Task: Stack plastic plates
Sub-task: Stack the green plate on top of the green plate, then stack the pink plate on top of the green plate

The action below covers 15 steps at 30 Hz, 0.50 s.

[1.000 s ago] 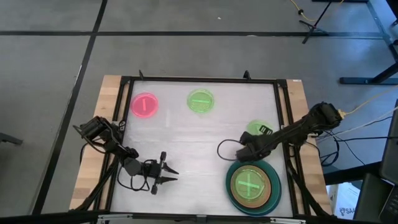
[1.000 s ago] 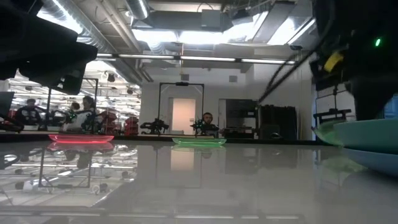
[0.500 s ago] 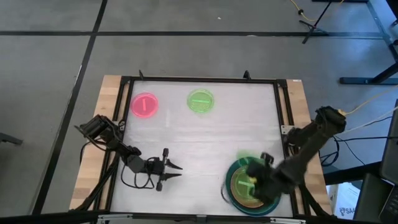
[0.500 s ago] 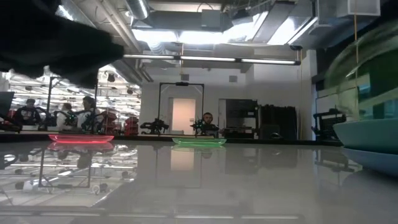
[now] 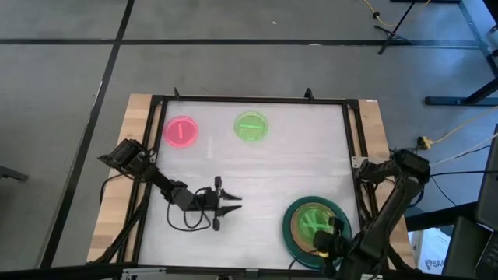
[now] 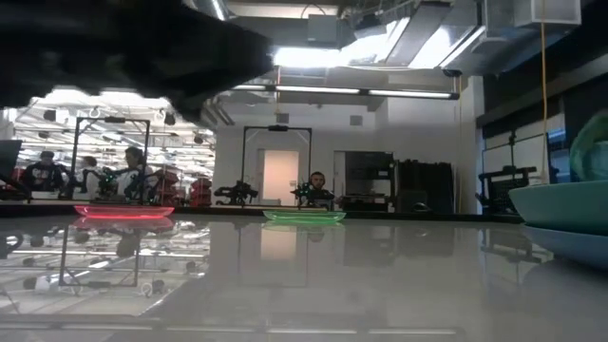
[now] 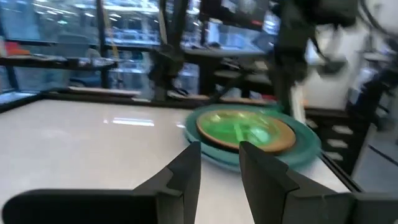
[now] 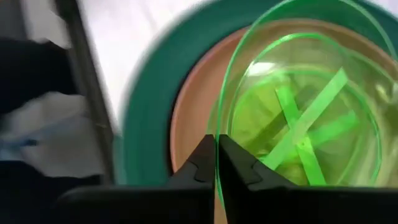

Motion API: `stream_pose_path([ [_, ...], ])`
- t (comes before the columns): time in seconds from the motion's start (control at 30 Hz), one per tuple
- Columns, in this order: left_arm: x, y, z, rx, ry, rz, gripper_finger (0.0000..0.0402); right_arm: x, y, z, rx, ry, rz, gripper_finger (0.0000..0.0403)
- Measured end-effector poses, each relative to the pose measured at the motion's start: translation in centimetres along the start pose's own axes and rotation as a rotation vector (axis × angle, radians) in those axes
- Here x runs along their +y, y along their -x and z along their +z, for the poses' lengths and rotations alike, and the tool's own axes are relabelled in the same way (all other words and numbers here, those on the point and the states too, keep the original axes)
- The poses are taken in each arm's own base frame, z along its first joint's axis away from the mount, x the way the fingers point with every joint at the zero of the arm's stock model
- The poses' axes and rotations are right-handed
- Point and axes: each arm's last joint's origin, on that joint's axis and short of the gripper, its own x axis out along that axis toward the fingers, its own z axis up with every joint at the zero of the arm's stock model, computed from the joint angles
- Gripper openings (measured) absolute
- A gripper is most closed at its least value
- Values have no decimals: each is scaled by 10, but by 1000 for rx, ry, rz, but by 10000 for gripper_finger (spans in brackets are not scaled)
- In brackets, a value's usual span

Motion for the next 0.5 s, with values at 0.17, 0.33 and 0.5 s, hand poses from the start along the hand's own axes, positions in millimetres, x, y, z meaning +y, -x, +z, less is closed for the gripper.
stream_pose_path([
  [0.17,17,-23,5,6,2,50,115,2,-21,-9,19,46,-88,53],
  [0.33,40,-53,0,177,29,64,159,3,-26,-13,15,123,-99,134],
  [0.5,63,-80,12,401,58,37,180,5,-14,-16,-97,177,-83,184],
])
